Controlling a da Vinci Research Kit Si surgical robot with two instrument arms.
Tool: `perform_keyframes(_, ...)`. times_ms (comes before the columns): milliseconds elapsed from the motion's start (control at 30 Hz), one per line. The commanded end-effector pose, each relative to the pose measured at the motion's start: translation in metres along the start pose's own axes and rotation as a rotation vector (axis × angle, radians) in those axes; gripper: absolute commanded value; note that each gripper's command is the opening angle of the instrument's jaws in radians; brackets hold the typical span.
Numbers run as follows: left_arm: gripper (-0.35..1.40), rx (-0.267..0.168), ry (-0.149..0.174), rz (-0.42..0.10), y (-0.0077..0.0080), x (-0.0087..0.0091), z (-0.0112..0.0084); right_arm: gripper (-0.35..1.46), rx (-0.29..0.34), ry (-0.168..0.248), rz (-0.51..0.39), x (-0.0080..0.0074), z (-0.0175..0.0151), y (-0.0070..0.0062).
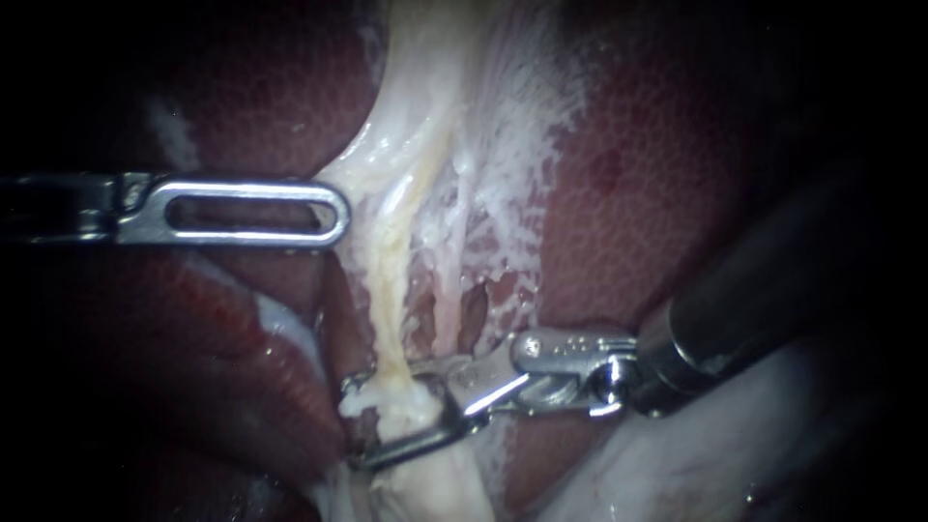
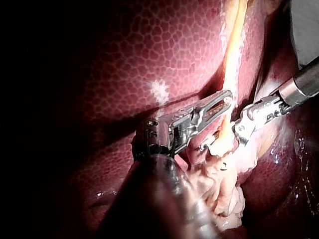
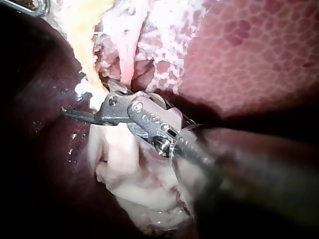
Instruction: Going back first clip left tube
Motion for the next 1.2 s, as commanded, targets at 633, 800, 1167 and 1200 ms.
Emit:
perform_keyframes(633, -0.35, -0.001, 0.000, 0.000, -0.0001, 0.0000, 0.0000, 0.60, -0.014, 0.006, -0.070, 0.0013, -0.0054, -0.0006)
perform_keyframes(800, -0.35, -0.001, 0.000, 0.000, 0.0000, 0.0000, 0.0000, 0.60, -0.027, 0.009, -0.063, 0.0017, -0.0085, -0.0007)
perform_keyframes(1167, -0.35, 0.000, 0.000, 0.002, 0.0003, 0.0002, 0.0001, 0.60, -0.062, 0.013, -0.060, 0.0028, -0.0168, -0.0020)
perform_keyframes(1200, -0.35, 0.000, 0.000, 0.002, 0.0003, 0.0002, 0.0001, 0.60, -0.071, 0.012, -0.062, 0.0030, -0.0176, -0.0021)
